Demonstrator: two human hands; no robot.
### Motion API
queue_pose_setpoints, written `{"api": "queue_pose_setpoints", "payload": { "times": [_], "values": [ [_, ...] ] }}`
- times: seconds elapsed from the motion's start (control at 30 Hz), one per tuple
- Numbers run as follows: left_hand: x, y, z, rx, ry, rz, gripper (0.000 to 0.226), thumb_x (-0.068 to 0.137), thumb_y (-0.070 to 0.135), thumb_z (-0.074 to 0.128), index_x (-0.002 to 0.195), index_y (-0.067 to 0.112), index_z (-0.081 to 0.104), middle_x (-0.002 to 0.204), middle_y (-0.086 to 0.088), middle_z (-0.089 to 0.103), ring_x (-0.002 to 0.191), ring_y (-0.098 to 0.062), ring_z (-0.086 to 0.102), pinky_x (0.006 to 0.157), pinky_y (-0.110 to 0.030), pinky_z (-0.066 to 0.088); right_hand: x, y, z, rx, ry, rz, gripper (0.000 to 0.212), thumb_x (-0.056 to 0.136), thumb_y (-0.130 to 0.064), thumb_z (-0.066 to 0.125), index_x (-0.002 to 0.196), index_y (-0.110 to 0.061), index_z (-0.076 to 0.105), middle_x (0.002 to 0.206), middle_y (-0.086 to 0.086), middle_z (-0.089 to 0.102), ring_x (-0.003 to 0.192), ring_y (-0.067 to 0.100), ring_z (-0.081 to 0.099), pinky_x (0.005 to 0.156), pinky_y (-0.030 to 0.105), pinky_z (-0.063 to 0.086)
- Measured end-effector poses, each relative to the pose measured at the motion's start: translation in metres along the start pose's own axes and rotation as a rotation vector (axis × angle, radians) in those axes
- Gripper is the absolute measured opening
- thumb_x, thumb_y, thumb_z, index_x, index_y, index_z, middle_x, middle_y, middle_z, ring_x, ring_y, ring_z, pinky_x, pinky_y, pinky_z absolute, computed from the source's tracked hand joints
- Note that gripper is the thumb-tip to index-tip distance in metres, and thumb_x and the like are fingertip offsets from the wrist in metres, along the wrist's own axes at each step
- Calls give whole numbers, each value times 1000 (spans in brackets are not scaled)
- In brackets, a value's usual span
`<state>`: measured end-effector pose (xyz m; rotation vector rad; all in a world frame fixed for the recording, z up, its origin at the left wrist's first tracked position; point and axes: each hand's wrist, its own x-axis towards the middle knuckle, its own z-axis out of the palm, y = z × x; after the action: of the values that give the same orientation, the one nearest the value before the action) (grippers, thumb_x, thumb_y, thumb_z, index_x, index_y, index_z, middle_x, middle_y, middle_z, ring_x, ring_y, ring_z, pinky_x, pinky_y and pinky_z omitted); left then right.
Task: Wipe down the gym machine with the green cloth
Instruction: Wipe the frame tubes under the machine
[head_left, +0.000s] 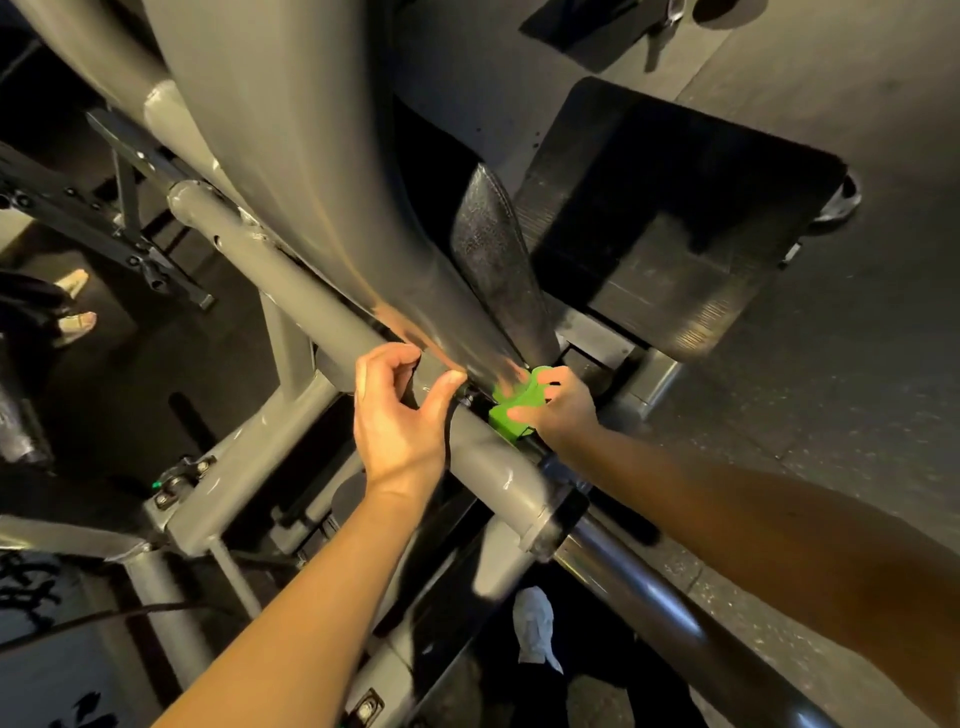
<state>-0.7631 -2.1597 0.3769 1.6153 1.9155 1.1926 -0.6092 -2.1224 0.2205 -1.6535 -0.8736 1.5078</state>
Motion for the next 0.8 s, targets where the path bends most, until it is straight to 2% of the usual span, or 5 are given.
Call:
{"api": "queue_pose_setpoints", "payload": {
  "times": [0.33,0.43,0.53,0.63,0.8],
  "values": [
    [3,-4,2,27,7,-11,39,80,27,84,110,16,61,110,14,55,107,-12,59,95,-19,47,42,43,25,-155,58,251,74,51,-21,103,107,-11,55,112,12,62,95,22,67,89,41,60],
    [1,-5,2,27,3,-14,40,81,26,84,113,15,62,112,9,56,108,-9,59,96,-17,46,33,37,19,-117,43,215,69,42,-19,101,91,-18,52,102,13,66,93,27,68,77,40,62],
    [-1,-4,2,27,-1,-41,41,82,24,85,114,19,61,114,10,56,107,-7,58,96,-17,46,3,-8,7,-18,26,131,57,49,9,92,79,-16,51,98,22,66,85,31,66,58,35,58],
    [-1,-1,-1,16,-38,-54,37,83,26,83,112,26,60,114,14,57,109,-9,59,96,-21,46,-31,-64,-3,-6,-18,107,44,60,13,90,76,-10,56,76,15,65,68,22,63,53,30,55],
    [15,8,-22,-102,-152,-77,16,91,26,76,102,22,64,104,8,60,97,1,62,91,-23,51,-80,-126,1,101,-14,133,50,74,11,83,104,-12,52,101,16,67,82,25,68,56,27,52]
  ]
}}
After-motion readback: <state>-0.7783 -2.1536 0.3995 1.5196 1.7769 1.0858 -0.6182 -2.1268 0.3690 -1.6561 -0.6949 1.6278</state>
